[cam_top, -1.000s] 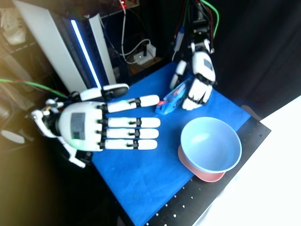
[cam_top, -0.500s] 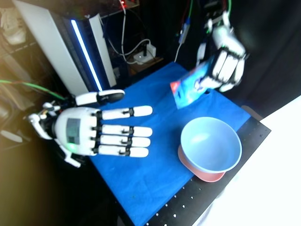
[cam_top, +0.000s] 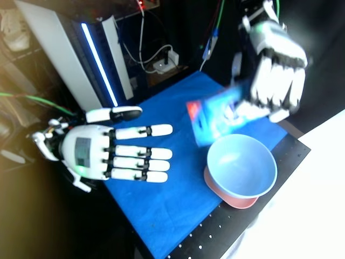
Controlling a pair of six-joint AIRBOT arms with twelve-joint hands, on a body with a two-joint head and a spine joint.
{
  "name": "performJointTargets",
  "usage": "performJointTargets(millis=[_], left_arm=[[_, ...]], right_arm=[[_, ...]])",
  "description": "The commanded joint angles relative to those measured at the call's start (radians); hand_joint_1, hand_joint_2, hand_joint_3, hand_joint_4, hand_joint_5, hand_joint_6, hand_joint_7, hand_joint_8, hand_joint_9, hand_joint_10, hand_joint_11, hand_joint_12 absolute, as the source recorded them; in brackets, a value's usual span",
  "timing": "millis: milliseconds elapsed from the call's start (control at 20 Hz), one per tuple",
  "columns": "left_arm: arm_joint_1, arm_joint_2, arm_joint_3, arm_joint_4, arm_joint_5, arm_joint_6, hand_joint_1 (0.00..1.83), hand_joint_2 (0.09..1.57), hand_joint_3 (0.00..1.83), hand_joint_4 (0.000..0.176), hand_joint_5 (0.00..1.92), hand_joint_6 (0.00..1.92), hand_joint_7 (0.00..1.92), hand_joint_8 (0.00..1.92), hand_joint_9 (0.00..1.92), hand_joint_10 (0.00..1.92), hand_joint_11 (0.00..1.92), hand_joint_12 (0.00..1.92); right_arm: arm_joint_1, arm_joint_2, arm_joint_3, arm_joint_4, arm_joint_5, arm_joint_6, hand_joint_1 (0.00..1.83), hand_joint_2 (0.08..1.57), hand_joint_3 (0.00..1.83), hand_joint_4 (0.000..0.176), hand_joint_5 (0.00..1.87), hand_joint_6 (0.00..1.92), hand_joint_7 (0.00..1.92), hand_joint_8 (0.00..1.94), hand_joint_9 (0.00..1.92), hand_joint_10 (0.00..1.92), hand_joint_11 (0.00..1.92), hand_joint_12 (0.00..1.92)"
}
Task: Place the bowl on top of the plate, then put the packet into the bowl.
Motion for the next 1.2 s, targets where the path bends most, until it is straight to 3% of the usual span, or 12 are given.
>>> performJointTargets(millis=[0,50,100,200,300,350,450,700,800,950,1000,1150], left_arm=[[-0.021,-0.007,0.008,-0.042,-0.077,0.020,1.38,1.05,0.00,0.000,1.03,0.75,1.14,0.65,1.10,1.01,0.92,1.17],[-0.022,-0.019,0.017,-0.053,-0.059,0.042,1.26,1.09,0.00,0.000,0.98,0.89,1.08,0.86,1.04,0.75,0.90,1.16],[-0.023,-0.036,0.032,-0.065,-0.036,0.061,1.35,1.09,0.00,0.000,0.92,0.92,1.05,0.85,1.04,1.04,0.88,1.13],[-0.025,-0.073,0.078,-0.073,0.016,0.065,1.25,1.13,0.00,0.000,0.87,0.97,1.02,1.11,1.03,0.63,0.75,1.15],[-0.024,-0.100,0.116,-0.086,0.052,0.065,1.23,1.16,0.00,0.000,0.83,1.03,0.96,1.21,0.96,0.60,0.66,1.18],[-0.024,-0.116,0.136,-0.096,0.069,0.065,1.10,1.10,0.00,0.000,0.74,0.41,0.80,0.72,0.86,0.60,0.56,1.26],[-0.023,-0.154,0.176,-0.114,0.097,0.065,0.97,1.02,0.00,0.008,0.64,0.03,0.69,0.30,0.66,0.72,0.50,1.27],[-0.010,-0.158,0.182,-0.120,0.102,0.065,0.85,0.99,0.00,0.058,0.46,0.00,0.54,0.00,0.56,0.03,0.20,0.78],[0.009,-0.125,0.145,-0.136,0.057,0.065,0.64,1.00,0.01,0.135,0.29,0.00,0.30,0.00,0.35,0.00,0.01,0.81],[0.073,-0.030,0.052,-0.191,-0.076,0.065,0.35,1.09,0.02,0.150,0.19,0.00,0.17,0.00,0.21,0.00,0.00,0.62],[0.102,0.007,0.020,-0.212,-0.119,0.065,0.01,1.21,0.02,0.131,0.14,0.01,0.10,0.00,0.07,0.01,0.00,0.31],[0.248,0.118,-0.077,-0.345,-0.290,0.062,0.00,1.18,0.00,0.157,0.10,0.00,0.05,0.00,0.01,0.00,0.00,0.02]], right_arm=[[0.008,-0.003,0.004,0.012,0.122,0.007,0.21,1.23,0.00,0.176,0.00,0.00,0.00,0.00,0.00,0.00,0.00,0.00],[0.008,-0.003,0.005,0.012,0.122,0.007,0.21,1.23,0.00,0.176,0.00,0.00,0.00,0.00,0.00,0.00,0.00,0.00],[0.008,-0.003,0.005,0.012,0.122,0.007,0.22,1.24,0.01,0.176,0.00,0.00,0.00,0.00,0.00,0.00,0.00,0.00],[0.008,-0.007,0.006,0.012,0.122,0.007,0.24,1.25,0.01,0.176,0.00,0.00,0.00,0.00,0.00,0.00,0.00,0.00],[0.008,-0.010,0.008,0.012,0.122,0.007,0.25,1.25,0.01,0.176,0.00,0.00,0.00,0.00,0.00,0.00,0.00,0.00],[0.008,-0.012,0.009,0.012,0.122,0.007,0.24,1.25,0.00,0.176,0.00,0.00,0.00,0.00,0.00,0.00,0.00,0.00],[0.008,-0.016,0.013,0.012,0.122,0.007,0.29,1.25,0.00,0.176,0.00,0.00,0.00,0.00,0.00,0.00,0.00,0.00],[0.008,-0.022,0.017,0.012,0.122,0.007,0.30,1.27,0.01,0.176,0.00,0.00,0.00,0.00,0.00,0.00,0.00,0.00],[0.004,-0.023,0.016,0.012,0.122,0.007,0.33,1.27,0.00,0.175,0.00,0.00,0.00,0.00,0.00,0.00,0.00,0.00],[0.003,-0.014,0.012,0.015,0.122,0.007,0.34,1.26,0.00,0.176,0.00,0.00,0.00,0.00,0.00,0.00,0.00,0.00],[0.002,-0.008,0.009,0.016,0.122,0.007,0.34,1.22,0.00,0.176,0.00,0.00,0.00,0.00,0.00,0.00,0.00,0.00],[-0.007,0.008,0.004,0.017,0.123,0.007,0.35,1.19,0.00,0.176,0.00,0.00,0.00,0.00,0.00,0.00,0.00,0.00]])
